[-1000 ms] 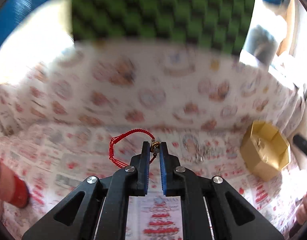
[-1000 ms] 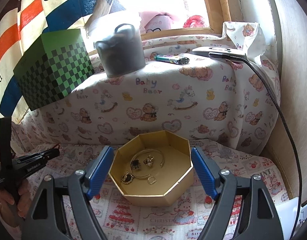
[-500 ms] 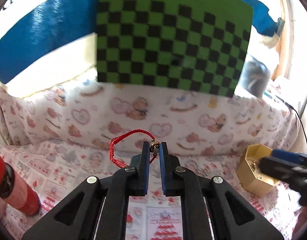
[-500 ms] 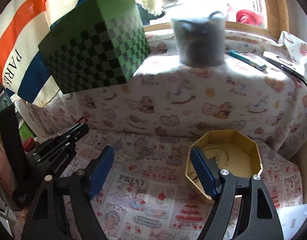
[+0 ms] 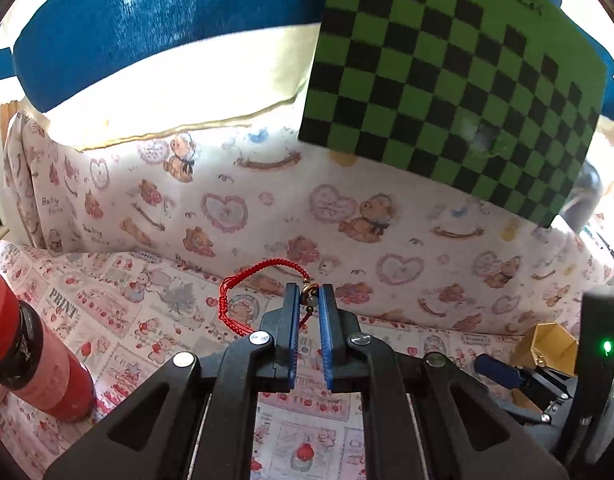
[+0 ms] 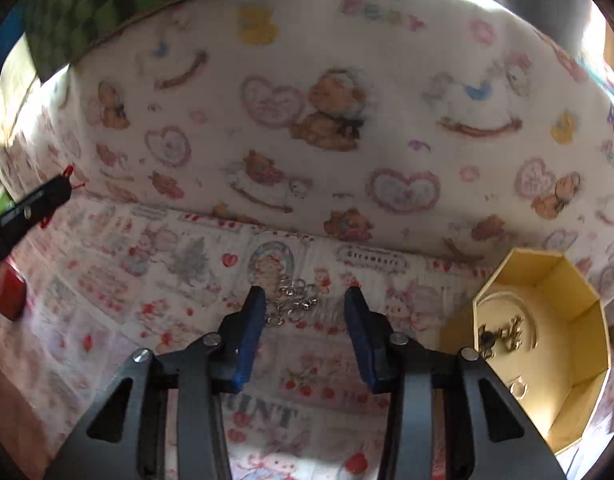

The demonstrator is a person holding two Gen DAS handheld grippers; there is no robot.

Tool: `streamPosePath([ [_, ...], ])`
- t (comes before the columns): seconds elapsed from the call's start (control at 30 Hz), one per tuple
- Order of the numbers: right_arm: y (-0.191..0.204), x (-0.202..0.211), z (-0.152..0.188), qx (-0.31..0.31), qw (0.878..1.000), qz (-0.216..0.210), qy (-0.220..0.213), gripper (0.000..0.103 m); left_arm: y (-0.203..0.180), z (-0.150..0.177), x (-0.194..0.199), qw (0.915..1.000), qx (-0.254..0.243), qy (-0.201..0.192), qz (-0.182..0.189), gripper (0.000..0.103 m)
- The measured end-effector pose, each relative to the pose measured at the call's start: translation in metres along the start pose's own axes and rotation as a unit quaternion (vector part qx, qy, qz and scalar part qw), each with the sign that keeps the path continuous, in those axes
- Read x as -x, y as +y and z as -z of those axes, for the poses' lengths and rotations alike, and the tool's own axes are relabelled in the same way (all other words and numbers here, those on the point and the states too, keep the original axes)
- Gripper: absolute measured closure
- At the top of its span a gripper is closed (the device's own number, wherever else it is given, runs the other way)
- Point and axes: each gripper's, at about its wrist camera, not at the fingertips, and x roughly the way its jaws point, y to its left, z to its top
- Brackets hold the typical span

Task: Organize jewelry
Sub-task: 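Grasp the silver chain with the right tool while the left tool lifts the bracelet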

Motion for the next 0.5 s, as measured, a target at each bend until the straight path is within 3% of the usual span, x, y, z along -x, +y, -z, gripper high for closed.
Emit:
streamPosePath([
  [0.13,0.004,0.0,0.002,0.006,1.0,0.003,-0.004,0.066,-0.001,0.003,-0.009,0.9998,0.001,0.005,-0.017,0.094],
  [0.2,0.002,0.001,0.005,-0.004,1.0,0.002,-0.004,0.074,0.001,0.004,-0.008,0.9998,-0.001,0.003,-0.021,0.094],
  [0.23,0.002,0.001,0.006,-0.005,1.0,0.01,-0.003,0.084,0.003,0.004,-0.006,0.9998,-0.004,0.001,-0.022,0.094],
  [0.33,-0.009,0.001,0.01,-0.014,1.0,0.01,-0.004,0.095,-0.003,0.007,-0.002,0.9994,-0.019,-0.012,-0.026,0.094],
  [0.4,-0.014,0.003,0.011,-0.016,1.0,0.001,-0.006,0.096,-0.007,0.008,0.004,0.9986,-0.03,-0.025,-0.034,0.094],
  [0.5,-0.021,0.01,0.017,-0.028,1.0,0.002,-0.002,0.099,-0.013,0.005,0.03,0.9927,-0.049,-0.091,-0.062,0.094],
])
